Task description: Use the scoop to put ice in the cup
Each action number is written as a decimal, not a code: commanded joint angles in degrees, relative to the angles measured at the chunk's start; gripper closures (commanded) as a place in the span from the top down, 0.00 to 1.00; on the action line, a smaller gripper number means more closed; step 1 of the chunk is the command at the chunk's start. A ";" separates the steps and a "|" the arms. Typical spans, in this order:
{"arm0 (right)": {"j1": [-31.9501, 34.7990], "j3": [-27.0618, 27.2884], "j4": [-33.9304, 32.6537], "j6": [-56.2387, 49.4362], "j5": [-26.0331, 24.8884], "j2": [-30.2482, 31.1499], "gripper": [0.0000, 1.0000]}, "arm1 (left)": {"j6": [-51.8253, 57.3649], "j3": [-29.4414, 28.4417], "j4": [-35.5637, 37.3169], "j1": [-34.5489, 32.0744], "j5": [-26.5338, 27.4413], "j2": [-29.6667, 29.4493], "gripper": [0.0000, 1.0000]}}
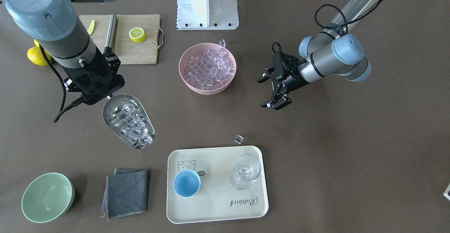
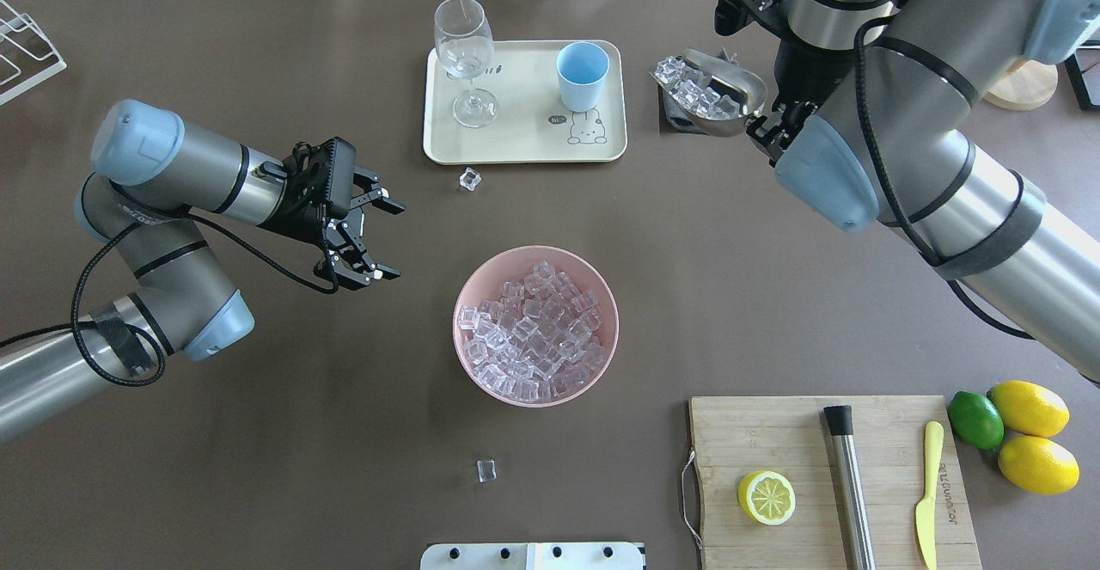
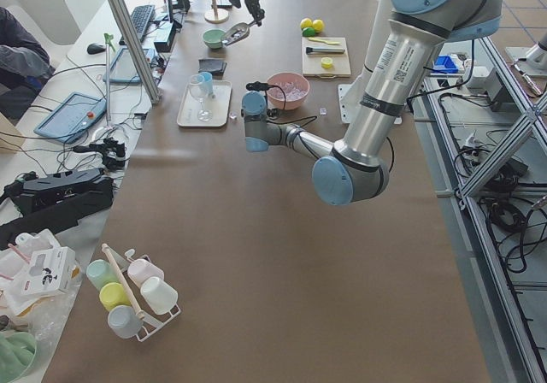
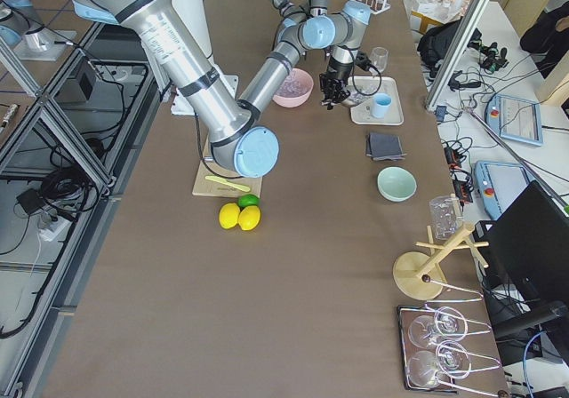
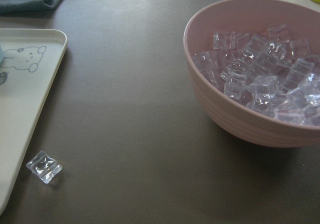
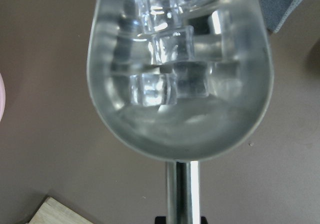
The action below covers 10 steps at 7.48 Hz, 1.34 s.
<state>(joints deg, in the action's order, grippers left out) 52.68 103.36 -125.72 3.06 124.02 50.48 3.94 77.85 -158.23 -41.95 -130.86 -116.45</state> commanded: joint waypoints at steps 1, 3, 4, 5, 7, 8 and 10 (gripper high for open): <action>0.06 -8.76 -0.85 -0.07 -0.45 -6.87 0.00 | 0.01 0.45 1.52 -2.69 -1.76 0.87 0.98; -0.03 -14.38 -0.67 -0.16 -0.98 -10.73 0.00 | 0.10 0.46 1.44 -4.10 -3.34 2.01 0.98; -0.20 -17.02 -0.06 -0.16 -1.06 -12.06 0.00 | 0.10 0.72 1.44 -4.54 -4.05 2.71 0.98; -0.20 -19.66 0.82 -0.16 -0.98 -13.73 0.00 | 0.01 0.72 1.61 -4.63 -3.88 2.63 0.98; -0.82 -23.71 0.83 -0.51 -1.06 -16.02 0.00 | 0.01 0.72 3.18 -6.38 -4.75 3.24 0.98; -1.08 -25.30 0.65 -0.34 -0.89 -16.90 0.00 | 0.01 0.81 3.72 -6.91 -5.02 3.60 0.98; -1.34 -27.33 -3.11 -0.34 -0.80 -19.18 0.00 | 0.01 1.94 7.99 -9.62 -5.11 4.04 0.98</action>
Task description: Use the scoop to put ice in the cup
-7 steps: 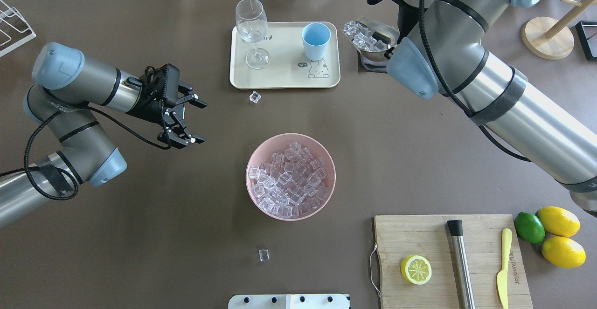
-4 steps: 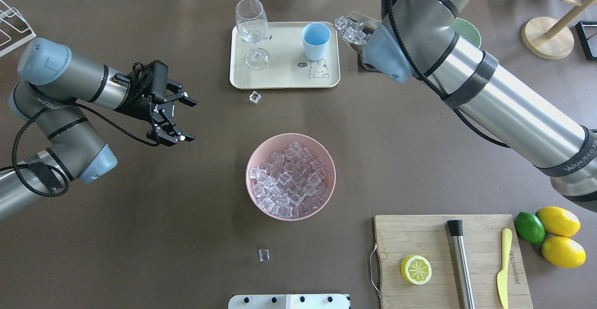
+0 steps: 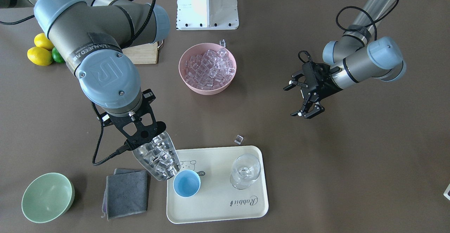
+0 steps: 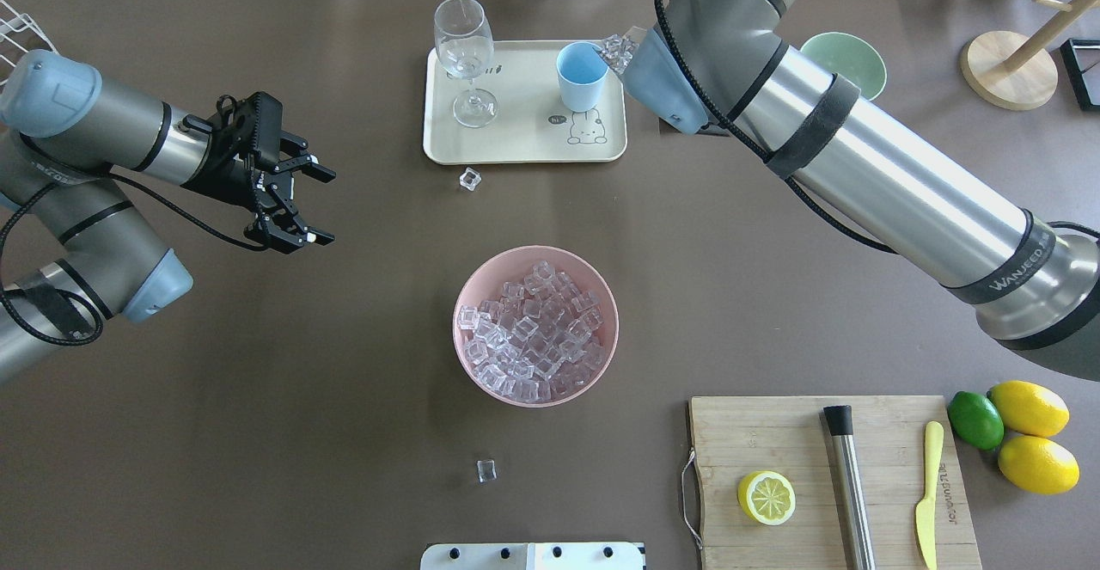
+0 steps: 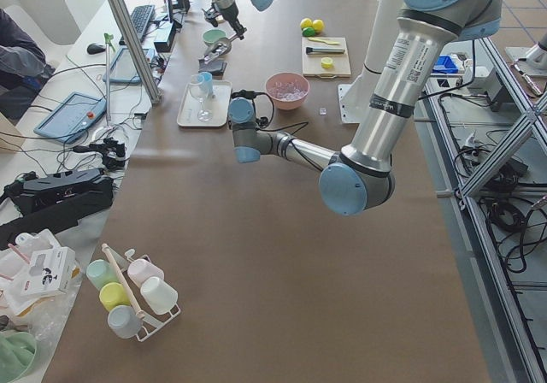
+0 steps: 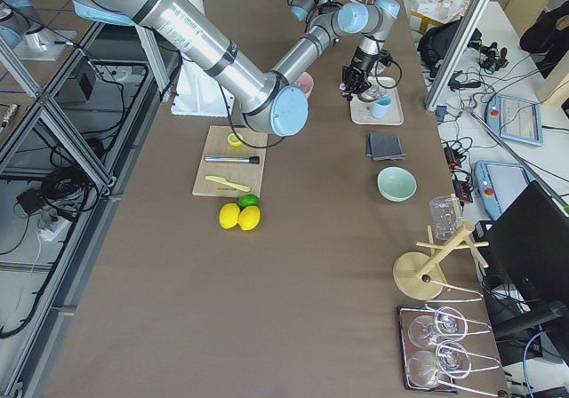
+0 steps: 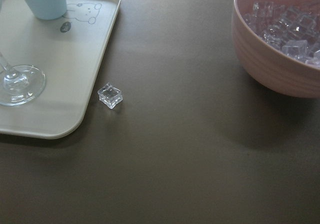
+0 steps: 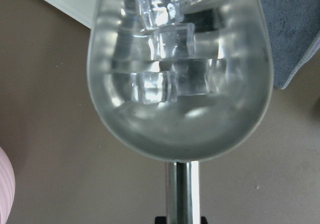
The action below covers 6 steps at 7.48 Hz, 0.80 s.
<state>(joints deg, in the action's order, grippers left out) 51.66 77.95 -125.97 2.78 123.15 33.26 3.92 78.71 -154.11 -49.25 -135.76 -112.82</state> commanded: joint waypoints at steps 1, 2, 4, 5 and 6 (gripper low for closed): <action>-0.34 -2.88 -4.27 -0.49 -0.01 -2.58 0.00 | 0.04 6.14 10.69 -2.52 -0.03 2.58 0.98; -0.34 -5.06 -4.37 -0.67 -0.10 -4.07 0.00 | 0.04 11.24 18.33 -3.13 0.15 4.52 0.98; -0.69 -8.85 -4.28 -0.75 -0.36 -6.35 0.00 | -0.05 16.37 31.88 -5.15 0.41 5.94 0.98; -0.86 -9.82 -4.28 -1.02 -0.45 -7.06 0.00 | -0.05 17.34 36.73 -4.81 1.46 6.38 0.98; -0.95 -11.31 -4.28 -1.02 -0.54 -8.29 0.00 | 0.04 17.35 37.56 -4.72 4.16 6.47 0.98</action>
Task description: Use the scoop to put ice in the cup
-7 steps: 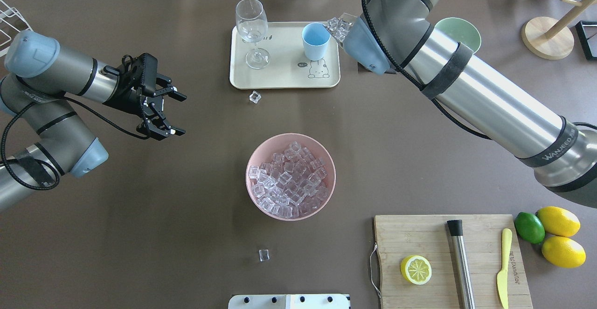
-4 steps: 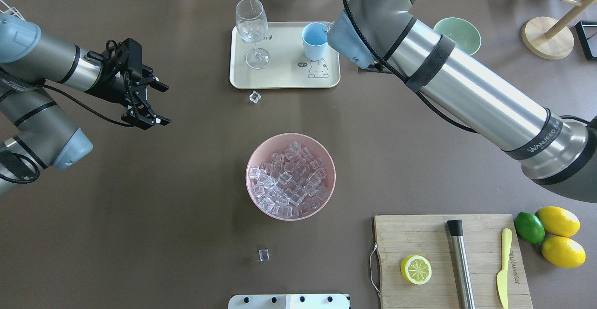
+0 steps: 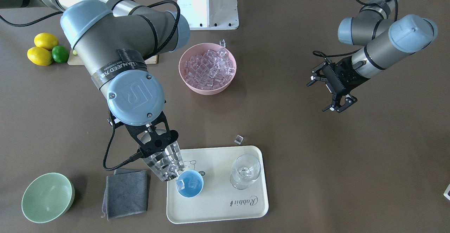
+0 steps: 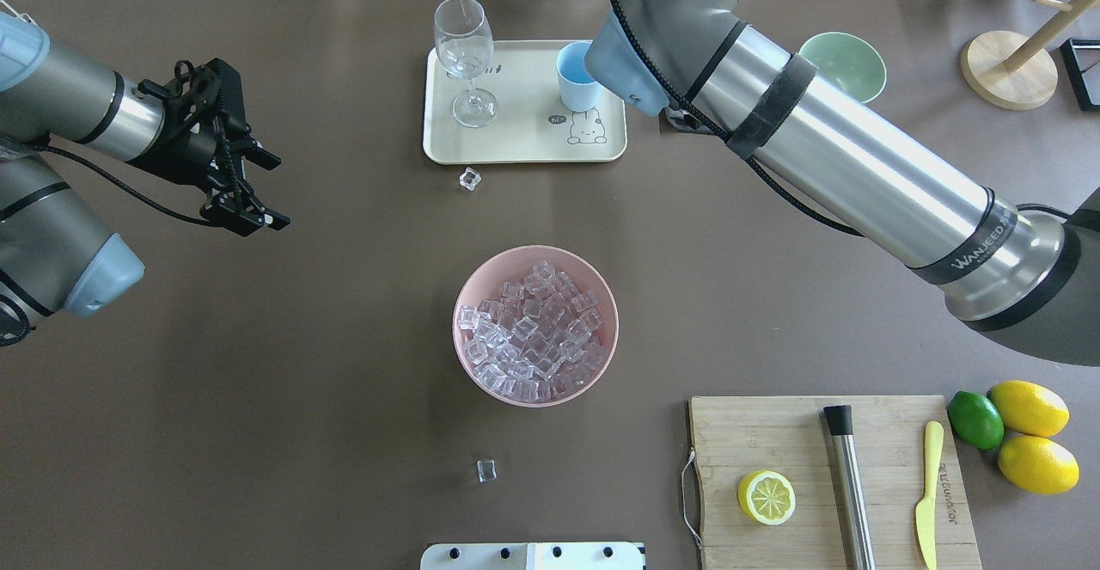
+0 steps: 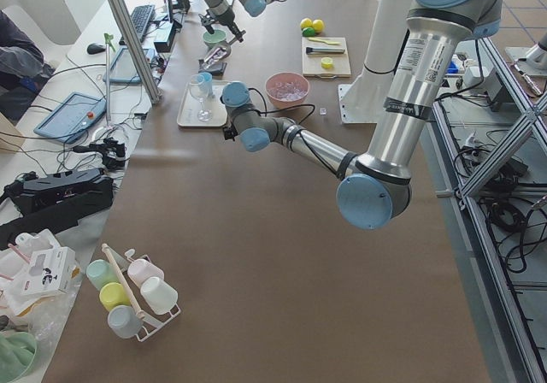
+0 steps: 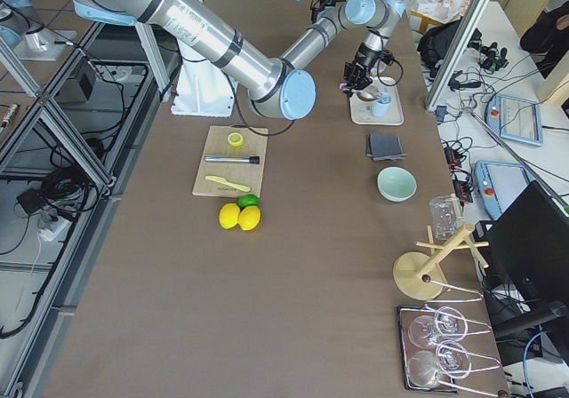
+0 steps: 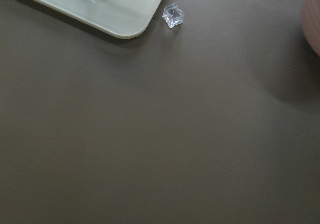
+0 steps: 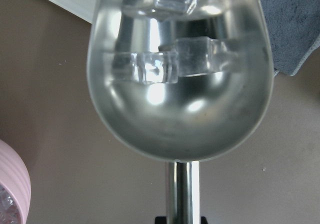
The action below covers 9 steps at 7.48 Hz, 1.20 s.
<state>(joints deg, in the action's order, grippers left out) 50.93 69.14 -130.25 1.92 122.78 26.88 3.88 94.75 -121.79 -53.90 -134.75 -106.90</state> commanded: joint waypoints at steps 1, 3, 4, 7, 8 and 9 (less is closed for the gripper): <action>-0.30 -3.74 0.00 -0.16 -0.26 -2.79 0.00 | -0.01 1.23 6.29 -0.58 3.26 0.72 0.98; -0.56 -4.10 0.00 -0.59 -0.88 -3.06 0.00 | 0.08 1.49 9.20 -5.04 6.84 3.09 0.98; -0.56 -4.19 -0.09 -0.95 -0.96 -3.06 0.00 | -0.01 1.67 11.99 -8.29 6.95 4.75 0.98; -0.56 -7.70 -4.89 -4.97 -2.18 -6.57 0.00 | -0.53 1.41 12.72 -16.21 5.48 12.54 0.98; -0.56 -7.71 -7.01 -6.56 -2.98 -7.45 0.00 | -0.71 1.14 13.24 -19.37 3.02 15.46 0.98; -0.56 -7.79 -8.34 -7.10 -3.25 -7.89 0.00 | -0.71 1.06 15.07 -22.62 1.17 16.88 0.98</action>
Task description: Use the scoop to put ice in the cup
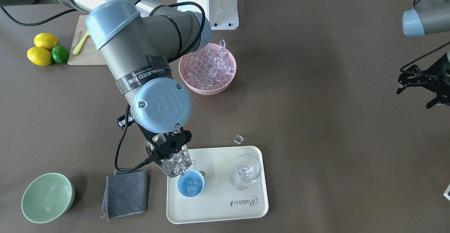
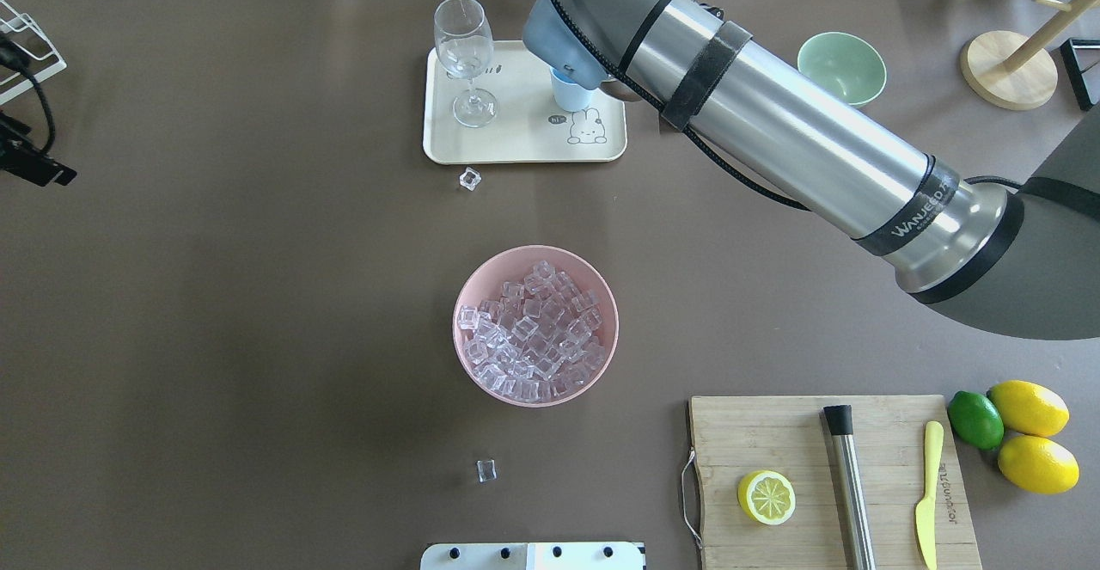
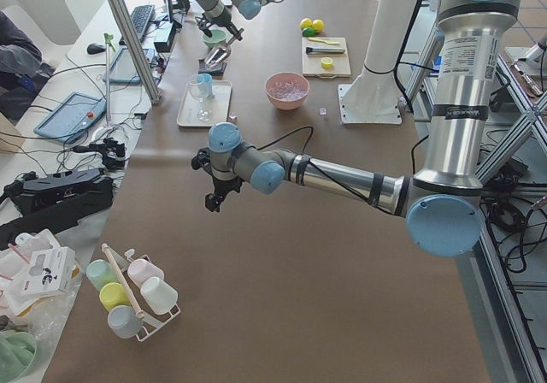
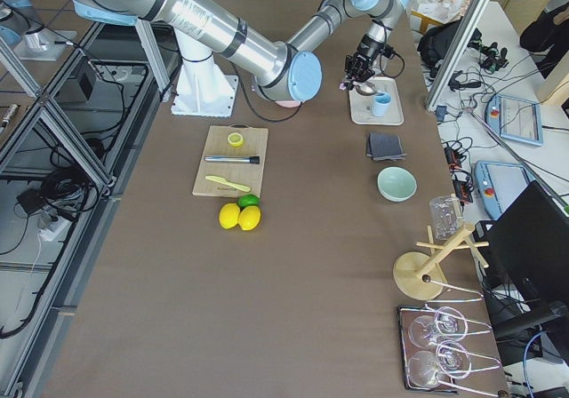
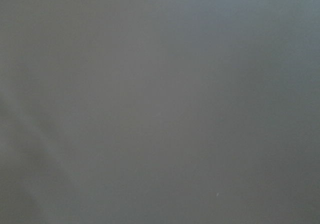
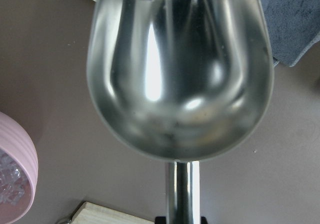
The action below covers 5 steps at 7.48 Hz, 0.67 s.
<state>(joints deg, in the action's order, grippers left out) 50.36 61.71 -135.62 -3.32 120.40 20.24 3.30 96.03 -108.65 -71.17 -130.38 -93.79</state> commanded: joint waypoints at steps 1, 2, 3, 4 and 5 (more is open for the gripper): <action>0.00 -0.36 -3.42 -1.95 -1.13 -1.43 0.00 | -0.23 -0.23 5.08 -8.52 -5.65 5.71 0.98; 0.00 -0.36 -3.42 -2.04 -1.40 -1.43 0.00 | -0.14 -0.32 5.98 -11.51 -6.46 7.99 0.98; 0.00 -0.27 -3.42 -2.39 -1.49 -1.43 0.00 | -0.14 -0.67 6.08 -14.06 -6.82 10.53 0.98; 0.09 0.34 -3.51 -2.57 -1.49 -1.26 0.00 | -0.23 -0.93 6.17 -16.87 -6.91 11.08 0.98; 0.09 2.43 -3.51 -2.57 -1.49 -0.21 0.00 | -0.23 -1.46 6.78 -17.25 -6.65 11.09 0.98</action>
<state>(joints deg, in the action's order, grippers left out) 50.40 61.83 -139.05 -5.71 118.97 18.97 3.12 95.28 -102.67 -85.75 -137.01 -83.73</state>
